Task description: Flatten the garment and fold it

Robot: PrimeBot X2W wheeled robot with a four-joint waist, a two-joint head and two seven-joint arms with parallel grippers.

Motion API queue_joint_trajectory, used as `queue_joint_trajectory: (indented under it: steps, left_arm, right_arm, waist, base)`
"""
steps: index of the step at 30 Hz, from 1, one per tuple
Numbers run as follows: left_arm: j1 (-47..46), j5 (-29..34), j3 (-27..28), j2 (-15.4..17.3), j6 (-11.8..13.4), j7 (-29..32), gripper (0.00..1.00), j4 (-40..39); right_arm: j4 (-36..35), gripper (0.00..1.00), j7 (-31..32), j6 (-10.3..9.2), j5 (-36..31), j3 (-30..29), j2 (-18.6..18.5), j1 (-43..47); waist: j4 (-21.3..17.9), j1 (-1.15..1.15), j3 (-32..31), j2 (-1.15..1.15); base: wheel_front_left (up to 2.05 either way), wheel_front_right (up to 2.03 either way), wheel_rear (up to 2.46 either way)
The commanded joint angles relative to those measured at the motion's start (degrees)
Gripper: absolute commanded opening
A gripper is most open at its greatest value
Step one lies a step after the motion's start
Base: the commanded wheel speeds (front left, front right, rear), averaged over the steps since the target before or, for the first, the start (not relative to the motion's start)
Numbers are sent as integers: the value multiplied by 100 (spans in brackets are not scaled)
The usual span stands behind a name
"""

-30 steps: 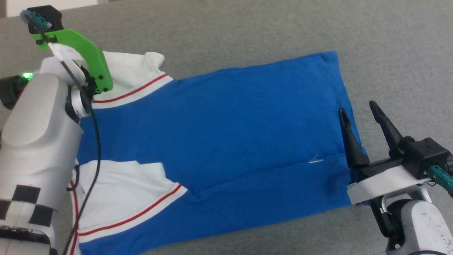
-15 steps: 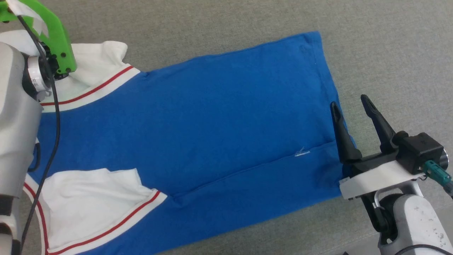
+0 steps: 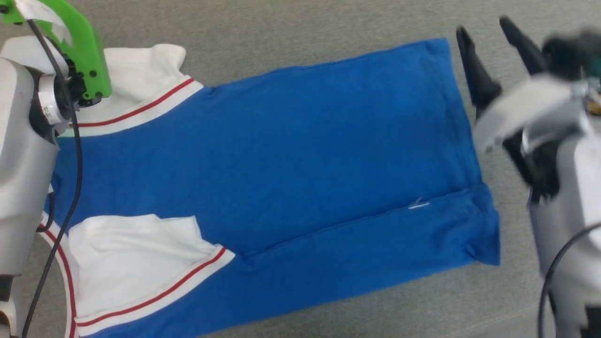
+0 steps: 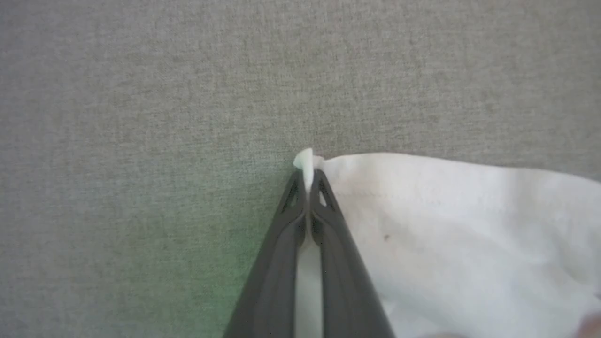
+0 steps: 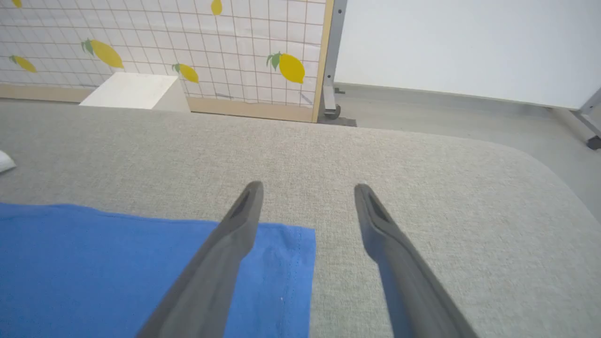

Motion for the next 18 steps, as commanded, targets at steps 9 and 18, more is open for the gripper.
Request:
queue_joint_trajectory:
  steps: [9,18]
  left_arm:
    - [233,-26,-176,-70,2,150,0,-187]
    - [247,-78,-189,-48,-55,100,0,-281]
  right_arm:
    - [1782,100,2313,-9,-168,-45,1,-1410]
    - [2228,16,4068,-9,-193,195,21,-1724]
  waist:
    - [344,0,293,33]
    - [409,0,410,33]
  base:
    - [0,0,0]
    - [0,0,0]
